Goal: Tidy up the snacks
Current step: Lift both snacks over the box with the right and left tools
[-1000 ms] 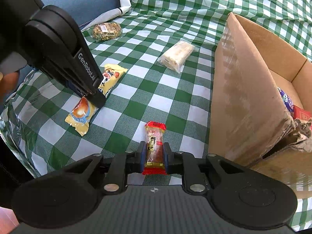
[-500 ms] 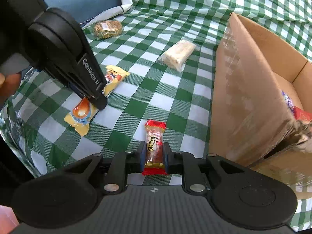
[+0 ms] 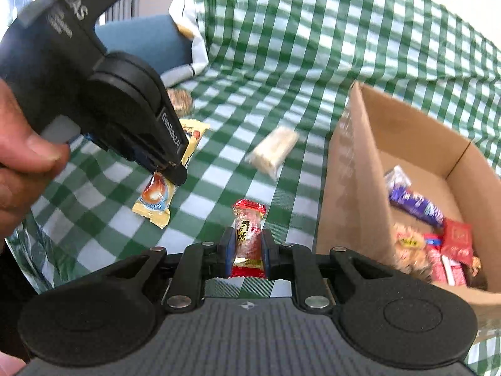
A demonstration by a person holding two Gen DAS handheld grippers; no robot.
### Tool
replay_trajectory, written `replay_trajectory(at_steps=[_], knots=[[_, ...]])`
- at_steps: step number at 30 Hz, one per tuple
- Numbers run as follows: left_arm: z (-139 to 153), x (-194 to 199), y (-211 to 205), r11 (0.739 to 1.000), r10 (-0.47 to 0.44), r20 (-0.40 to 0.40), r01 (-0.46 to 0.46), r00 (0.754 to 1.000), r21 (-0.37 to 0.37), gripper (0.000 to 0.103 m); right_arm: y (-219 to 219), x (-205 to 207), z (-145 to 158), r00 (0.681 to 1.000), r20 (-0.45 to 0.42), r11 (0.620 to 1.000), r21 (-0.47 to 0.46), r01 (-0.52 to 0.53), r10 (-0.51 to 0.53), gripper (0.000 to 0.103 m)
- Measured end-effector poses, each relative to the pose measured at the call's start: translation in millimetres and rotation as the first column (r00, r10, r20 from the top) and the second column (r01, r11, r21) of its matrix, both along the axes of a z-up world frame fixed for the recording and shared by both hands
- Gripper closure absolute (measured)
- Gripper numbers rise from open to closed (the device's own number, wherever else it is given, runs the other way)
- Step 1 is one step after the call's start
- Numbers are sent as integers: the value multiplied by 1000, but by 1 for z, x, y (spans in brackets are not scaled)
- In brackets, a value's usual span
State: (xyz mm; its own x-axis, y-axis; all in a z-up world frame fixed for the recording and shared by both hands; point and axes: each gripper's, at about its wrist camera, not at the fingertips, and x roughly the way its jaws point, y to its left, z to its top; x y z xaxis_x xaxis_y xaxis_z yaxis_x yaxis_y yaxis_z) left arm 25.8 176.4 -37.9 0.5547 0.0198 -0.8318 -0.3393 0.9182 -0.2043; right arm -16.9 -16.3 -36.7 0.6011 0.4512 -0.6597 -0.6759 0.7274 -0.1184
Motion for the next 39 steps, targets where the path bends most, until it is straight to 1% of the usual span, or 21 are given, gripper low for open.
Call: replay_trajectory(at_steps=[4, 8, 12, 15, 18, 21, 23, 24, 26, 27, 30, 32, 35, 36, 39], knots=[[8, -3, 4, 1000, 24, 44, -25, 999, 3, 89, -7, 2, 16, 999, 36, 999, 50, 13, -14, 85], [10, -3, 7, 999, 45, 55, -45, 998, 2, 89, -17, 4, 37, 997, 67, 993, 115, 21, -29, 85], [13, -1, 5, 999, 49, 66, -49, 997, -2, 89, -35, 8, 70, 991, 124, 980, 199, 24, -50, 85], [15, -1, 2, 999, 47, 76, -48, 996, 4, 89, -51, 20, 98, 981, 180, 969, 246, 27, -73, 85], [17, 0, -1, 999, 43, 91, -43, 995, 3, 89, -70, 38, 116, 963, 254, 970, 242, 33, -96, 85], [20, 2, -6, 999, 38, 112, -40, 993, 12, 89, -92, 62, 119, 933, 331, 977, 197, 79, -143, 85], [24, 2, -10, 999, 35, 133, -37, 991, 16, 89, -110, 76, 113, 919, 347, 974, 184, 132, -190, 85], [27, 2, -13, 999, 32, 147, -35, 989, 21, 89, -122, 84, 108, 913, 338, 966, 192, 171, -229, 85], [32, 3, -20, 999, 20, 180, -28, 984, 44, 89, -138, 94, 106, 911, 286, 944, 232, 236, -298, 85], [36, 3, -25, 998, 10, 203, -22, 979, 58, 89, -146, 96, 106, 901, 288, 933, 254, 256, -325, 85], [48, 2, -38, 997, -23, 280, 0, 960, 81, 89, -158, 88, 103, 880, 318, 925, 261, 277, -353, 85], [57, -1, -49, 996, -54, 347, 26, 936, 85, 89, -164, 83, 101, 869, 342, 925, 255, 280, -358, 85], [71, -5, -71, 991, -116, 442, 75, 890, 110, 89, -171, 85, 96, 861, 352, 924, 243, 294, -367, 85], [76, -7, -80, 988, -142, 474, 95, 869, 122, 89, -173, 86, 95, 860, 351, 924, 235, 301, -370, 85], [85, -13, -104, 978, -205, 538, 150, 818, 144, 89, -181, 94, 93, 853, 351, 919, 223, 324, -386, 85]])
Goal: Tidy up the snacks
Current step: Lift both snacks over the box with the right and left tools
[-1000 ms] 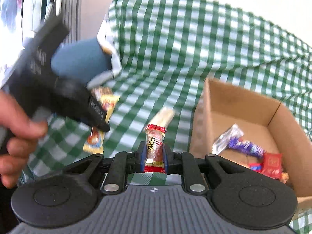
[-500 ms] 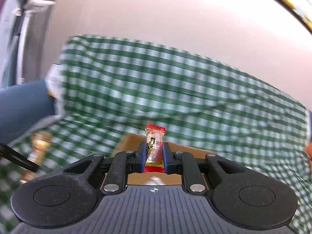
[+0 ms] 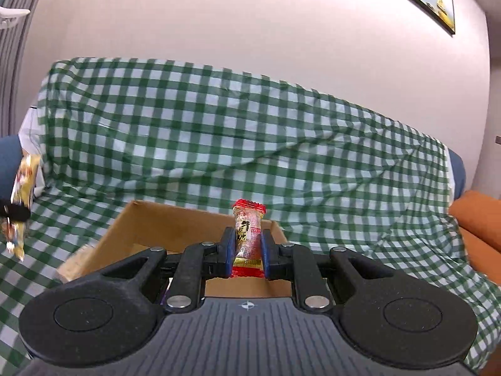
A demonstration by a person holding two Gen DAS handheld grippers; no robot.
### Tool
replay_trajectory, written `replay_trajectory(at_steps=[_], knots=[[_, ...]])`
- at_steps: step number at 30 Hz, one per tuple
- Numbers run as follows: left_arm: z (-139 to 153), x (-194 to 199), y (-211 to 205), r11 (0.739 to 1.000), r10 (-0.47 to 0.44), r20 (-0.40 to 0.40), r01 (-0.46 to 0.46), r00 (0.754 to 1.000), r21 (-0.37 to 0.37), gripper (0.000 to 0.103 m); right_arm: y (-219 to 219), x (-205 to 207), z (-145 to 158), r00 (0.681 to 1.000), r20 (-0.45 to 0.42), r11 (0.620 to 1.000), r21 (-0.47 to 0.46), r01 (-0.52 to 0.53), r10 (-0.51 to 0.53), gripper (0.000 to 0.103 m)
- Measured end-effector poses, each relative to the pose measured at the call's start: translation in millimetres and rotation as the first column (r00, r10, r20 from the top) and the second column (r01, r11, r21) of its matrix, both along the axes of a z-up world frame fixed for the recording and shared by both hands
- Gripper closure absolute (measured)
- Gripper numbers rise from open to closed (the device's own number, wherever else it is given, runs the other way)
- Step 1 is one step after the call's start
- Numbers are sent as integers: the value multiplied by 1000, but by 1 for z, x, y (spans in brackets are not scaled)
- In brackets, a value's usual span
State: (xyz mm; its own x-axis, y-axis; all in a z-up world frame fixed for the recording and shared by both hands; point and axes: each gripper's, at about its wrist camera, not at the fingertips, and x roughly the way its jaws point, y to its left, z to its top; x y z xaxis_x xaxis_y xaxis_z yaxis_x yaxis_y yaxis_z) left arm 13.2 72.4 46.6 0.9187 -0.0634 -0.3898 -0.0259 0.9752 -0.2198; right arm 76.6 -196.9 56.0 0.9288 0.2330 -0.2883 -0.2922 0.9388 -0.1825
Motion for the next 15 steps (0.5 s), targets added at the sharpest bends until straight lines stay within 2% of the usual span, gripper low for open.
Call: replay_trajectory(at_steps=[3, 6, 15], knots=[[3, 0, -21, 997, -83, 33, 83, 996, -4, 89, -5, 3, -1, 1000, 0, 1000, 2, 18, -18, 85], [2, 0, -43, 990, -140, 44, 138, 989, 28, 89, -8, 2, -2, 1000, 2, 1000, 2, 29, -29, 85], [-5, 9, -66, 979, -204, 38, 203, 978, 24, 89, -12, 3, -2, 998, 10, 998, 16, 61, -61, 85]])
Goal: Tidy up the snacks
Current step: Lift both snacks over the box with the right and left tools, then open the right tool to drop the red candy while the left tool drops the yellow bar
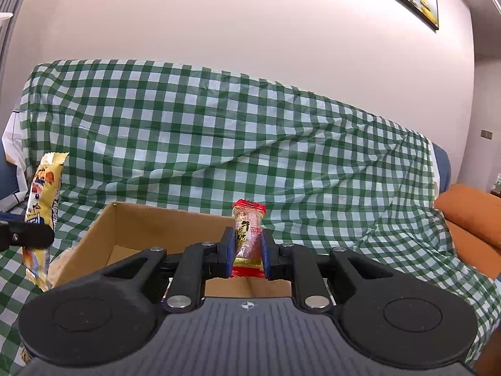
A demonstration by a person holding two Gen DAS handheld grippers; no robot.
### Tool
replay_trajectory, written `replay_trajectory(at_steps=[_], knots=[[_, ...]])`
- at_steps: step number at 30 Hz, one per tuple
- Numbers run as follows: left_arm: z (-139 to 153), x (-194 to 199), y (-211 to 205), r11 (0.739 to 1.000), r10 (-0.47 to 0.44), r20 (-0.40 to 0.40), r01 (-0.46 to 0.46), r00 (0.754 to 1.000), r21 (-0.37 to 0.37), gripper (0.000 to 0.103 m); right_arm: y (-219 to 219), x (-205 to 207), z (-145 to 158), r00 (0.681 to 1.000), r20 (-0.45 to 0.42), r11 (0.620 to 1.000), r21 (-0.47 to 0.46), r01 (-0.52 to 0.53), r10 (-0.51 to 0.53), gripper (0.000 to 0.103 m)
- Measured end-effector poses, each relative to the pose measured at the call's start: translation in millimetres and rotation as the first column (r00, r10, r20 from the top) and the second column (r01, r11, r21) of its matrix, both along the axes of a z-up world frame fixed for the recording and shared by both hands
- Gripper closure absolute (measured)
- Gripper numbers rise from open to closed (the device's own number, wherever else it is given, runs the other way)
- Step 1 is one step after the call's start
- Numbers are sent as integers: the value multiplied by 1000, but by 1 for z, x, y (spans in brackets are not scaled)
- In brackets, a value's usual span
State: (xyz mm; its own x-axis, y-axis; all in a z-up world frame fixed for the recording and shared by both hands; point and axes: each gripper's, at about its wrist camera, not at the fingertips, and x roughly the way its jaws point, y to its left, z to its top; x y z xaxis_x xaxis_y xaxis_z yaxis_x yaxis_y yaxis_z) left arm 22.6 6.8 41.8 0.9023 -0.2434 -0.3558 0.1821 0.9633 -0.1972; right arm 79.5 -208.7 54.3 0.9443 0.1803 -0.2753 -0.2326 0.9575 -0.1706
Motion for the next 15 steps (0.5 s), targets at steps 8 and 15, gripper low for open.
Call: replay_trajectory(at_steps=[8, 15], knots=[[-3, 5, -1, 998, -62, -31, 61, 998, -20, 62, 2, 4, -4, 1000, -15, 999, -19, 27, -27, 54], [-2, 7, 24, 999, 35, -54, -37, 998, -28, 63, 8, 8, -4, 999, -33, 999, 9, 40, -40, 53]])
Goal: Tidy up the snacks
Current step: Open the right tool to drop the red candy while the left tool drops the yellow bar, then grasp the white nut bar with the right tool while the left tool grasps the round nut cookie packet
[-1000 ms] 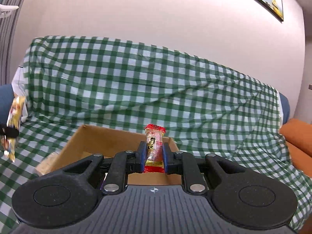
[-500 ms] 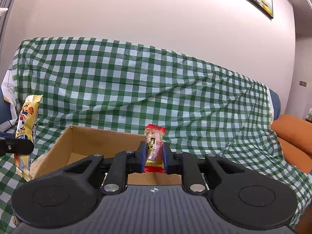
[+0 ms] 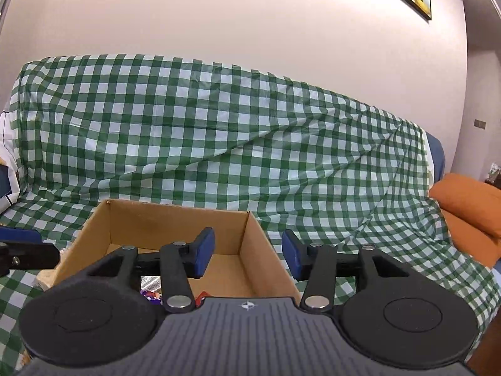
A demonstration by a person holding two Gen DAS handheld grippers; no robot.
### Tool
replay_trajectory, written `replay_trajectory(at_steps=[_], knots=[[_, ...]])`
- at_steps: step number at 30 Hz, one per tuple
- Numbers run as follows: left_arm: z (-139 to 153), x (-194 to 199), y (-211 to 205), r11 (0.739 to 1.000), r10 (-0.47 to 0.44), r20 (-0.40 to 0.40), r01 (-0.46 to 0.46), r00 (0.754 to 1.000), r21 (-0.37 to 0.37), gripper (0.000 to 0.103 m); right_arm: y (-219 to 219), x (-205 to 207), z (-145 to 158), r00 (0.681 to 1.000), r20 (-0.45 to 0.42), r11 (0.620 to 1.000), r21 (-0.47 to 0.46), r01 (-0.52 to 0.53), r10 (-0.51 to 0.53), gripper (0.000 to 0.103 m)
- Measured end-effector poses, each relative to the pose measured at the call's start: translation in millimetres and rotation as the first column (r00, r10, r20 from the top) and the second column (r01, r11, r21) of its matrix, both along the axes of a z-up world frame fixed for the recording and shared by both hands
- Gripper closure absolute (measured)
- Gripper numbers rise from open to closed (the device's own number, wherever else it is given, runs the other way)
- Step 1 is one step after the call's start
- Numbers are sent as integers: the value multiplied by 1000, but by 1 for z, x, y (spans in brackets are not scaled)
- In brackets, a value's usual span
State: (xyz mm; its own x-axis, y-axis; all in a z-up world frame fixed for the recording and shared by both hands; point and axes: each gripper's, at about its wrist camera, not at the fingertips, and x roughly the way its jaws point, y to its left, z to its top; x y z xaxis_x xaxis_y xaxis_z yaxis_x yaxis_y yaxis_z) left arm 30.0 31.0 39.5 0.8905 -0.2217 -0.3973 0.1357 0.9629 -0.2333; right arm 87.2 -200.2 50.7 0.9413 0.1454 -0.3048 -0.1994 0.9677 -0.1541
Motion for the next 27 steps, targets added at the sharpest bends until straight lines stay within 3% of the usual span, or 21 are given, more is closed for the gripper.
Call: replay_trajectory(at_steps=[5, 9, 10, 11, 13, 16, 19, 20, 21, 23, 24, 27], knots=[[5, 14, 42, 997, 79, -131, -81, 988, -14, 63, 15, 2, 0, 1000, -20, 1000, 31, -5, 6, 50], [19, 49, 88, 985, 167, -225, -152, 960, 82, 60, 36, 0, -2, 999, -33, 998, 43, -40, 41, 49], [20, 59, 104, 977, 206, -250, -186, 946, 102, 54, 42, 0, -2, 998, -33, 998, 43, -49, 50, 49], [19, 70, 120, 968, 249, -274, -226, 929, 112, 42, 49, -1, -2, 997, -34, 997, 44, -62, 64, 48], [11, 88, 153, 942, 336, -334, -314, 881, 118, 28, 60, -5, -3, 996, -38, 996, 38, -84, 86, 46], [-13, 102, 201, 892, 446, -392, -434, 805, 124, 25, 77, -9, -4, 992, -42, 992, 26, -121, 122, 46], [-53, 91, 237, 862, 493, -397, -496, 774, 104, 20, 93, -13, -6, 986, -49, 988, 11, -157, 158, 46], [-67, 95, 247, 856, 496, -481, -499, 723, 133, 23, 99, -14, -7, 984, -51, 986, 4, -168, 168, 46], [-78, 105, 259, 832, 514, -580, -532, 632, 158, 25, 105, -15, -9, 982, -51, 983, -7, -183, 182, 46], [-81, 104, 280, 798, 516, -562, -601, 646, 41, 19, 114, -18, -10, 978, -44, 978, -29, -207, 206, 46], [-81, 105, 287, 784, 525, -562, -620, 639, 28, 18, 120, -20, -10, 974, -35, 973, -46, -225, 224, 46], [-84, 108, 303, 741, 562, -586, -670, 583, 44, 18, 136, -20, -11, 962, -15, 958, -86, -274, 273, 46]])
